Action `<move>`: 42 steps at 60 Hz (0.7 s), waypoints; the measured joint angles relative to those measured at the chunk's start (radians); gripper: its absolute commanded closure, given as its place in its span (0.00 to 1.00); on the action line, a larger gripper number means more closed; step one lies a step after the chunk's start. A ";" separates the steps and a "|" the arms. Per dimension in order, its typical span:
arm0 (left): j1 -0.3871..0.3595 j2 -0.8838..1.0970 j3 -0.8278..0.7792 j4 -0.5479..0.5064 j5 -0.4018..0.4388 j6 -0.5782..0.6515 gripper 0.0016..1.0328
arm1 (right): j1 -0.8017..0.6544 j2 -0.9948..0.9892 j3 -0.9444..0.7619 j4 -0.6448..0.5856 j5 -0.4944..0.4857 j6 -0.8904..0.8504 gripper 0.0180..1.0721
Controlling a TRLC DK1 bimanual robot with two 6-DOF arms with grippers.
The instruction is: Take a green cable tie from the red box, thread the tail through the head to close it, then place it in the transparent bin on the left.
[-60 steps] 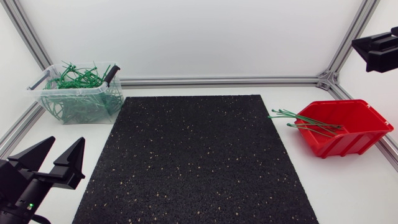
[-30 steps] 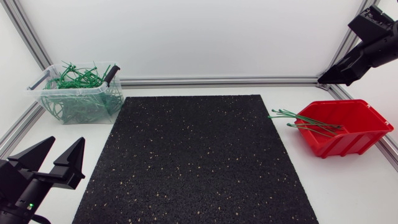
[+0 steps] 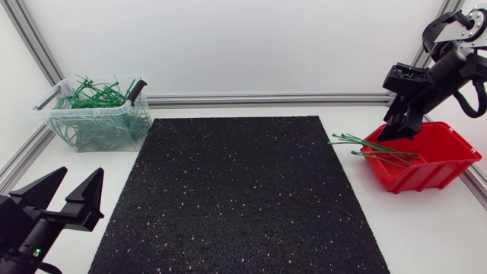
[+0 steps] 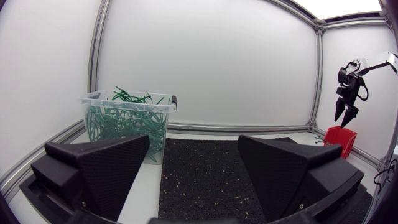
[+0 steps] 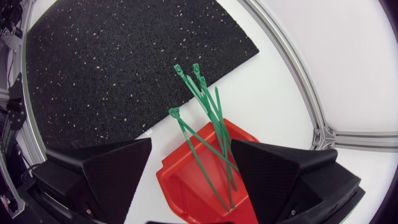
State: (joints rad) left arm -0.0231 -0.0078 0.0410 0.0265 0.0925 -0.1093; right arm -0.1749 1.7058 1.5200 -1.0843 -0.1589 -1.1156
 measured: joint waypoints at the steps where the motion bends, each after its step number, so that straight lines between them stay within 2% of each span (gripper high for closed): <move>1: 0.000 0.000 0.000 0.000 0.000 0.000 0.04 | 0.005 0.003 -0.008 0.009 0.006 -0.002 0.20; 4: 0.000 0.000 0.000 0.000 0.000 0.000 0.04 | 0.018 0.010 -0.037 0.041 0.019 -0.016 0.27; 11: 0.000 0.000 0.000 0.000 0.000 0.000 0.04 | 0.046 0.014 -0.114 0.108 0.049 -0.050 0.33; 17: 0.000 0.000 0.000 0.000 0.000 0.000 0.04 | 0.059 0.015 -0.174 0.168 0.070 -0.087 0.44; 31: -0.006 0.000 0.000 0.000 0.000 0.000 0.04 | 0.063 0.024 -0.233 0.267 0.108 -0.152 0.44; 36: -0.006 0.000 0.000 0.000 0.000 0.000 0.04 | 0.064 0.029 -0.257 0.305 0.121 -0.173 0.56; 42: -0.006 0.000 0.000 0.000 0.000 0.000 0.04 | 0.069 0.042 -0.283 0.326 0.130 -0.188 0.58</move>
State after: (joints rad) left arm -0.0296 -0.0078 0.0410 0.0265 0.0921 -0.1093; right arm -0.1055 1.7481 1.2369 -0.7582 -0.0292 -1.3041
